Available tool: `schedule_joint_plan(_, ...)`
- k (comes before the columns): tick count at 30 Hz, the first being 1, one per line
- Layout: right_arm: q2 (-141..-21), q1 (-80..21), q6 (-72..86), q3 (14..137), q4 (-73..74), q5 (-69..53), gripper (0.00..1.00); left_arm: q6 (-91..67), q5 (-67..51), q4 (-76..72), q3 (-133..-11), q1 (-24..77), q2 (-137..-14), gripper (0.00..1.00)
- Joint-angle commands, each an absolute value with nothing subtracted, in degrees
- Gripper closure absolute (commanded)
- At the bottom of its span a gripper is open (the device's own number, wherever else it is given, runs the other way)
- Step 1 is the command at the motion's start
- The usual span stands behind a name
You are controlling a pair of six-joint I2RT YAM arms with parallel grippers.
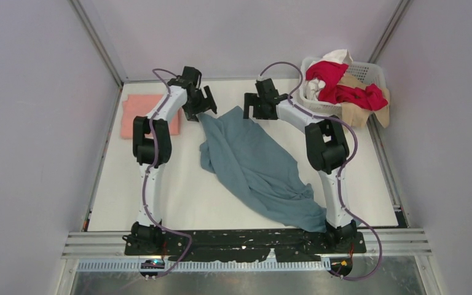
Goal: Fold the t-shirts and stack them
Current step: Flatten out the tshirt
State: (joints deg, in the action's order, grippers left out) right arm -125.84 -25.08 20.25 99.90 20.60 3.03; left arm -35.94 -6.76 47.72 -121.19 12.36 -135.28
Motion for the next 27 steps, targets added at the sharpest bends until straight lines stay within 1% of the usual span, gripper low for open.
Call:
schedule_joint_plan(1,-130.73,-24.94,21.4,108.16,25.67,-1.86,0.01,-37.69,-9.81,48.91,-123.94,12.31,-136.85,0.25)
schedule_joint_plan(2,-131.38,-24.93,21.57,108.27,25.89,-2.47,0.01,-37.78,-10.23,48.97,-123.94,12.33,-137.26,0.41)
schedule_joint_plan(3,-131.52,-24.95,21.51,108.08,26.08,-2.68,0.0,-37.73,-10.69,48.88,-123.85,12.31,-137.52,0.62)
schedule_joint_plan(4,-131.47,-25.05,21.24,107.78,26.23,-3.02,0.0,-37.56,-11.19,48.77,-123.7,12.35,-137.7,0.81)
schedule_joint_plan(5,-131.3,-25.09,21.08,106.75,26.43,-3.14,0.03,-37.47,-11.33,49.03,-123.48,12.33,-137.61,0.97)
schedule_joint_plan(6,-130.78,-25.2,20.63,106.02,26.47,-3.25,0.05,-37.26,-11.29,49.2,-122.9,12.31,-137.27,1.0)
schedule_joint_plan(8,-130.14,-25.86,19.68,104.01,27.26,-3.57,0.09,-36.92,-10.86,48.19,-120.31,12.32,-135.61,1.0)
schedule_joint_plan(12,-128.12,-27.85,18.36,100.08,29.12,-2.98,0.21,-36.35,-9.5,44.9,-113.19,12.3,-130.3,1.0)
schedule_joint_plan(13,-127.65,-28.27,18.3,98.63,29.02,-2.57,0.27,-36.22,-9.35,43.86,-111.48,12.32,-128.57,1.0)
schedule_joint_plan(14,-126.55,-28.55,18.25,98.01,28.74,-2.34,0.39,-36.09,-9.1,42.96,-109.38,12.31,-127.35,1.0)
schedule_joint_plan(15,-125.9,-28.96,18.05,97.08,28.1,-1.68,0.45,-36.0,-8.88,42.27,-108.2,12.3,-126.13,1.0)
schedule_joint_plan(16,-124.9,-29.16,17.82,96.83,27.81,-0.97,0.58,-35.85,-8.72,41.76,-107.16,12.3,-125.26,1.0)
schedule_joint_plan(17,-124.37,-29.55,17.29,97.03,27.5,1.03,0.65,-35.49,-8.55,41.5,-106.6,12.3,-124.31,1.0)
schedule_joint_plan(18,-124.19,-29.69,16.99,97.47,27.46,2.32,0.81,-34.92,-8.53,41.75,-106.63,12.3,-123.59,1.0)
schedule_joint_plan(20,-123.5,-29.38,16.56,99.92,27.28,6.16,0.93,-33.4,-7.51,44.13,-108.22,12.3,-121.92,1.0)
schedule_joint_plan(22,-120.98,-29.14,15.82,102.44,27.24,10.09,0.94,-31.21,-4.99,47.1,-109.2,12.3,-118.41,1.0)
schedule_joint_plan(23,-117.85,-29.12,14.99,102.82,26.32,12.69,0.94,-30.18,-3.19,47.77,-108.44,12.3,-115.54,1.0)
schedule_joint_plan(24,-115.97,-29.1,14.44,102.37,25.77,14.35,0.94,-29.32,-1.04,47.85,-106.93,12.3,-112.1,1.0)
schedule_joint_plan(25,-111.54,-29.09,13.23,101.76,24.24,17.69,0.94,-28.47,1.77,47.25,-104.82,12.3,-107.76,1.0)
schedule_joint_plan(26,-109.21,-29.03,11.75,100.17,23.41,20.86,0.94,-27.82,3.91,45.85,-102.1,12.3,-101.34,1.0)
schedule_joint_plan(27,-104.14,-29.02,10.93,99.26,22.14,22.21,0.94,-27.54,5.61,44.97,-99.5,12.3,-98.24,1.0)
